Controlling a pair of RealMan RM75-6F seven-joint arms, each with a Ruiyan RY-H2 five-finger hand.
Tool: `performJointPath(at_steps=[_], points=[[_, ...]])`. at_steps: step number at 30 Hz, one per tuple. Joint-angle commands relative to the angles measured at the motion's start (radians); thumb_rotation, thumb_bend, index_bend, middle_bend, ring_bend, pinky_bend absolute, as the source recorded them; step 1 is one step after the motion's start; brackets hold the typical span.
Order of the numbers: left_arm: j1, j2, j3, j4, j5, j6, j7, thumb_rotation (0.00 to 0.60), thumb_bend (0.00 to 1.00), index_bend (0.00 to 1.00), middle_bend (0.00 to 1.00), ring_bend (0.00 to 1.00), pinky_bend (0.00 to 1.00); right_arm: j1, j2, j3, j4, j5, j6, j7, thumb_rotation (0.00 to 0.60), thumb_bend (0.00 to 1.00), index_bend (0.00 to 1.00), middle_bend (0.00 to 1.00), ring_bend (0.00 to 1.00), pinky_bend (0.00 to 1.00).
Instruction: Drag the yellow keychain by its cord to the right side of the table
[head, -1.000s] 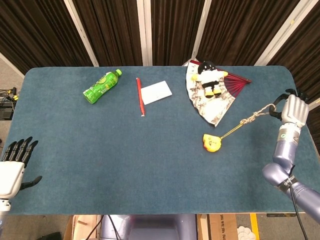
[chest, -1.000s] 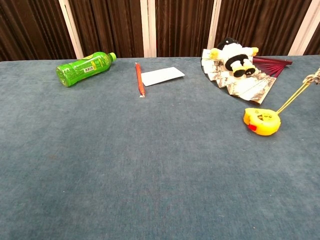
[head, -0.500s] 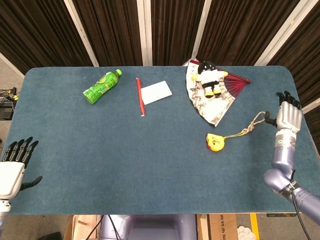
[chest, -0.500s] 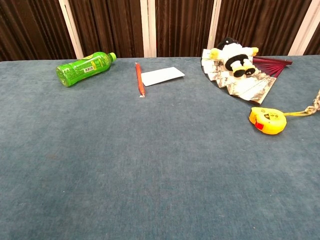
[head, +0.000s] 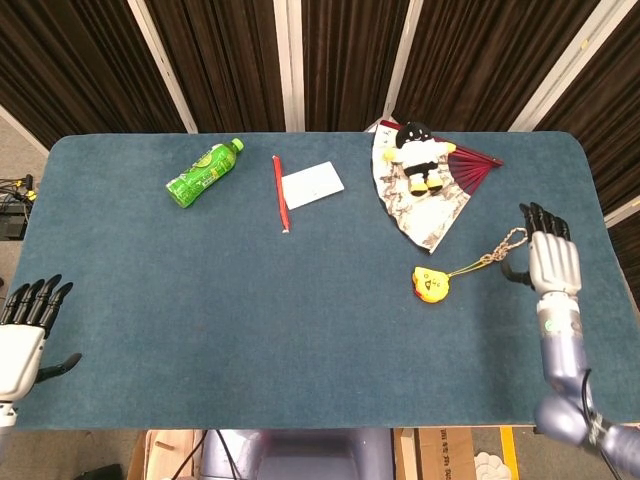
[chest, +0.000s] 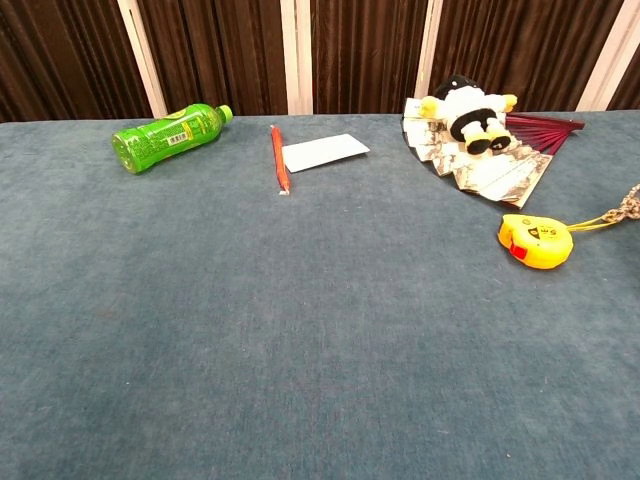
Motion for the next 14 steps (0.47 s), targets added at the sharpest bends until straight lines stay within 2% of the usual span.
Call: performJointPath(at_steps=[1, 2, 5, 9, 14], points=[[0.006, 0.005, 0.003, 0.001, 0.005, 0.011, -0.001, 0.600, 0.00, 0.00, 0.00, 0.00, 0.00, -0.194, 0.083, -0.200, -0.137, -0.381, 0.225, 0.112, 0.600, 0.31, 0.00, 0.00, 0.00, 0.00], [0.010, 0.006, 0.004, 0.002, 0.009, 0.018, -0.001, 0.600, 0.00, 0.00, 0.00, 0.00, 0.00, -0.230, 0.086, -0.237, -0.131, -0.444, 0.267, 0.134, 0.600, 0.31, 0.00, 0.00, 0.00, 0.00], [0.014, 0.006, 0.005, 0.004, 0.023, 0.034, 0.003, 0.600, 0.00, 0.00, 0.00, 0.00, 0.00, -0.280, 0.094, -0.291, -0.109, -0.537, 0.325, 0.154, 0.600, 0.31, 0.00, 0.00, 0.00, 0.00], [0.021, 0.006, 0.009, 0.010, 0.042, 0.053, 0.014, 0.600, 0.00, 0.00, 0.00, 0.00, 0.00, -0.334, 0.079, -0.321, -0.031, -0.641, 0.425, 0.156, 0.600, 0.31, 0.00, 0.00, 0.00, 0.00], [0.024, 0.002, 0.008, 0.014, 0.034, 0.051, 0.017, 0.600, 0.00, 0.00, 0.00, 0.00, 0.00, -0.361, 0.066, -0.330, 0.016, -0.668, 0.452, 0.162, 0.600, 0.31, 0.00, 0.00, 0.00, 0.00]])
